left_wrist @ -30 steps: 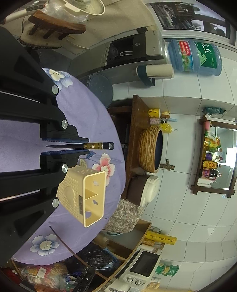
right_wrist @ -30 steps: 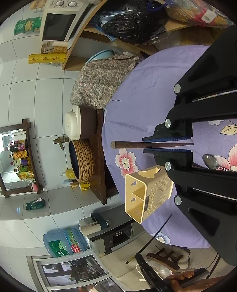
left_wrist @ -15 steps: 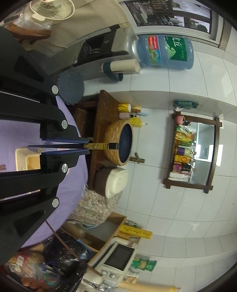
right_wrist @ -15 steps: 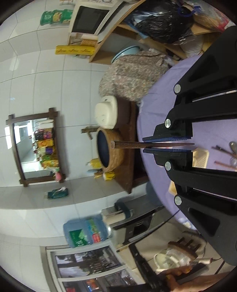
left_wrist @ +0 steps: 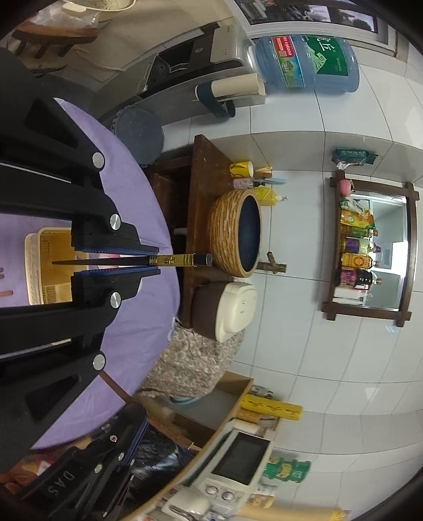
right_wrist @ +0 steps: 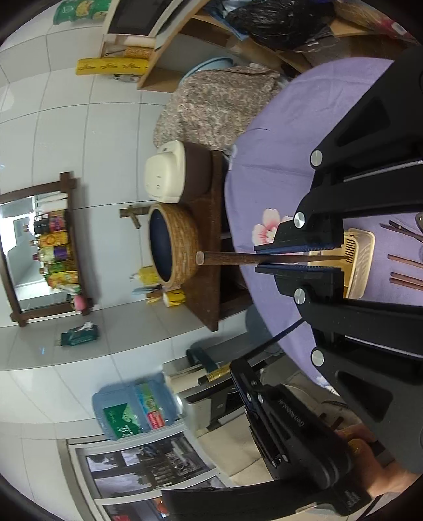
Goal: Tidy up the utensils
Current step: 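Lift both chopsticks into the cream holder and open both tools, then withdraw both tools from the holder back toward the utensils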
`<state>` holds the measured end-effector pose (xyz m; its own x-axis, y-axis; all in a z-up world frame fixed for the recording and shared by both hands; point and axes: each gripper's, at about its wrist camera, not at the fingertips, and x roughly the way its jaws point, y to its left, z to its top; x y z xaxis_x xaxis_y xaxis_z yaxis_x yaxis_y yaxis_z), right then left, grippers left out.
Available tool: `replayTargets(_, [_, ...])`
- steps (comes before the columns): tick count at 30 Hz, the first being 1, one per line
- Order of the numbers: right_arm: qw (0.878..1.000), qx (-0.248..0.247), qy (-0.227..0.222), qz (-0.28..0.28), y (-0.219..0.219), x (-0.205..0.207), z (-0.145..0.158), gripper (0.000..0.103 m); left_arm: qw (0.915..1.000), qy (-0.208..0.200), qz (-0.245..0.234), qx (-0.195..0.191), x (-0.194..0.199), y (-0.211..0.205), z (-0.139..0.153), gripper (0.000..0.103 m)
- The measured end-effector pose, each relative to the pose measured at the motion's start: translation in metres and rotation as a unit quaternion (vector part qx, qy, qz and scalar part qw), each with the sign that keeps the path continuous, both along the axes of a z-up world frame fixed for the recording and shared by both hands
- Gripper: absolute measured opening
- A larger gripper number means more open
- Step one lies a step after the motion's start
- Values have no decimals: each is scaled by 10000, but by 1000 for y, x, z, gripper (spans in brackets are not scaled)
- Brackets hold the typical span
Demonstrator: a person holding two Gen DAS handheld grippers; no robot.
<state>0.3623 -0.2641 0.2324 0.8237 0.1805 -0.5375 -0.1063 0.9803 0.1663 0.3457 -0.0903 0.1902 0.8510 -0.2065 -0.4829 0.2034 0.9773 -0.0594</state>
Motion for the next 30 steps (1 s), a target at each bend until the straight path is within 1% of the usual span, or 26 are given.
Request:
replayTargets(3, [9997, 32, 221, -29, 3, 8, -25, 7, 9999, 88, -17, 126, 1, -3, -17, 8])
replayTargets(8, [9991, 121, 385, -89, 2, 15, -47, 7, 9993, 349, -44, 128, 7, -2, -42, 8])
replayTargets(14, [9985, 163, 505, -152, 0, 21, -61, 7, 9981, 606, -70, 51, 13, 1, -61, 8])
replayTargets(20, [9989, 145, 414, -189, -1, 23, -66, 7, 9973, 726, -68, 31, 15, 1, -71, 8])
replayTargets(24, [9990, 106, 341, -260, -2, 23, -68, 9, 9969, 772, -105, -103, 15, 4, -73, 8])
replayTargets(25, [9991, 83, 326, -256, -1, 23, -69, 12, 9968, 780, -117, -134, 15, 5, -72, 10])
replayTargets(26, [9992, 75, 308, -257, -2, 22, -70, 25, 9967, 785, -126, -155, 14, 5, -72, 11])
replayTargets(27, [9992, 75, 277, -270, -2, 21, -70, 47, 9966, 788, -130, -179, 13, 6, -72, 23])
replayTargets(28, [9993, 83, 194, -301, -3, 18, -69, 57, 9967, 766, -141, -239, 10, 8, -71, 38])
replayTargets(29, [9994, 74, 121, -324, -4, 15, -69, 60, 9968, 723, -151, -294, 7, 10, -70, 45])
replayTargets(30, [9994, 46, 94, -317, -4, 13, -69, 60, 9971, 657, -145, -352, 4, 12, -69, 55])
